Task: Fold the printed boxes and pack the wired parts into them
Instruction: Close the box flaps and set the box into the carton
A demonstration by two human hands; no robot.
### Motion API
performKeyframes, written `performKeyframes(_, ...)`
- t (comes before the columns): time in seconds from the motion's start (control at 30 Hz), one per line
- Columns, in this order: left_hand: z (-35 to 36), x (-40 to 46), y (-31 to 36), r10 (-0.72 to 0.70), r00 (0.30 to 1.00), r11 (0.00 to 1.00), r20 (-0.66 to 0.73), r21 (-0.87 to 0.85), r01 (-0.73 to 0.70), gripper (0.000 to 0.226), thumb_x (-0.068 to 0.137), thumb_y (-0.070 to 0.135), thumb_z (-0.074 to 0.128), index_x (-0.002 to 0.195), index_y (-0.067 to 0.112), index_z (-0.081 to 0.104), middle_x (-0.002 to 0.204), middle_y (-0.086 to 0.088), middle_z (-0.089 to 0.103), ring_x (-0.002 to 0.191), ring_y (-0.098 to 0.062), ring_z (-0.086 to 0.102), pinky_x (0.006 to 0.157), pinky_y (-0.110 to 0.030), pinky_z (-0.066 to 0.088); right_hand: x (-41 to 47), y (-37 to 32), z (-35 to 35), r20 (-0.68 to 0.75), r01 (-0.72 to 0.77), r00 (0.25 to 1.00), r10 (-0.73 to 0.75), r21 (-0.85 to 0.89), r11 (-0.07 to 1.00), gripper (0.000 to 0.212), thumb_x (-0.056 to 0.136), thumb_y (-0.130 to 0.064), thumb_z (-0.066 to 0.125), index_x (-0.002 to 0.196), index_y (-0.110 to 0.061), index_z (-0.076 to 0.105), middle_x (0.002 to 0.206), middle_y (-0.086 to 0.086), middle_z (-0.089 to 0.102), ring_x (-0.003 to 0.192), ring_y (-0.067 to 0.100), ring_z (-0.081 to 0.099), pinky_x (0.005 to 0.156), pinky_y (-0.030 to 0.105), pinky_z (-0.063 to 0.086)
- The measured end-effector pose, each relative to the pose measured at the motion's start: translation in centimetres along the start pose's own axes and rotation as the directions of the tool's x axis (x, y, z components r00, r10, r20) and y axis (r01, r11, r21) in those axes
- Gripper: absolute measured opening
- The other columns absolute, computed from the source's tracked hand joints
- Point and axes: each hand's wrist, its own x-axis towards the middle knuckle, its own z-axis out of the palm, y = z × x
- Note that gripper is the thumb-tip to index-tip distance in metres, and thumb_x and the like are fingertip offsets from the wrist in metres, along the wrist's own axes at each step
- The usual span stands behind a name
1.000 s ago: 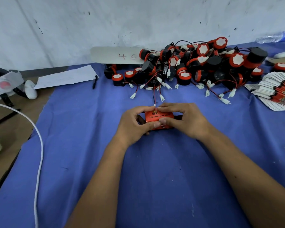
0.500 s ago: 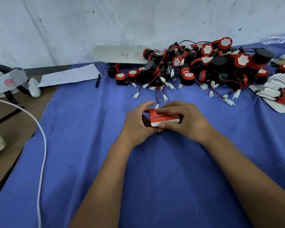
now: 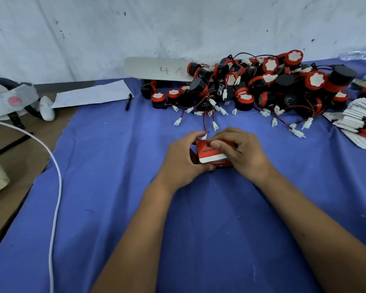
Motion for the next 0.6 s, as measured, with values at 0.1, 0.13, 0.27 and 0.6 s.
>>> performKeyframes(0.1,-0.03,0.02,0.00,0.004,1.000,1.000,0.003,0.004,-0.004,0.078,0.070,0.021,0.096,0.139,0.017,0.061,0.123,0.005,0.068,0.081,-0.001,0.060,0.083,-0.019,0.051,-0.34,-0.09,-0.35,0.117,0.010,0.993,-0.008,-0.015,1.000,0.040,0.079,-0.051,0.077,0.110,-0.026,0.075,0.113,-0.008,0.067,0.110,0.007,0.058,0.092,0.017,0.044)
performKeyframes(0.13,-0.05,0.02,-0.05,0.008,1.000,1.000,0.005,0.002,-0.008,0.075,0.071,0.019,0.094,0.138,0.016,0.062,0.124,0.004,0.069,0.082,-0.002,0.059,0.085,-0.022,0.052,-0.56,-0.04,-0.37,0.153,0.045,0.988,-0.036,-0.055,0.997,0.048,0.076,-0.051,0.083,0.116,-0.027,0.074,0.119,-0.010,0.066,0.116,0.007,0.055,0.098,0.018,0.042)
performKeyframes(0.27,-0.06,-0.03,-0.01,0.009,1.000,1.000,0.005,-0.020,-0.009,0.072,0.073,0.021,0.094,0.137,0.016,0.063,0.123,0.004,0.069,0.086,-0.003,0.059,0.088,-0.022,0.052,-0.70,-0.14,0.04,0.095,0.098,0.991,-0.093,-0.045,0.994,0.045,0.079,-0.038,0.082,0.120,-0.023,0.075,0.122,-0.009,0.068,0.118,0.009,0.058,0.101,0.030,0.048)
performKeyframes(0.6,0.13,0.01,0.14,0.023,1.000,0.998,0.011,-0.055,-0.023,0.067,0.071,0.020,0.096,0.130,0.016,0.065,0.103,0.008,0.072,0.067,0.000,0.060,0.068,-0.011,0.045,-0.85,-0.40,0.22,0.160,-0.026,0.987,0.014,0.072,0.997,0.039,0.093,-0.024,0.064,0.132,-0.020,0.067,0.125,-0.003,0.059,0.124,0.017,0.052,0.106,0.038,0.045)
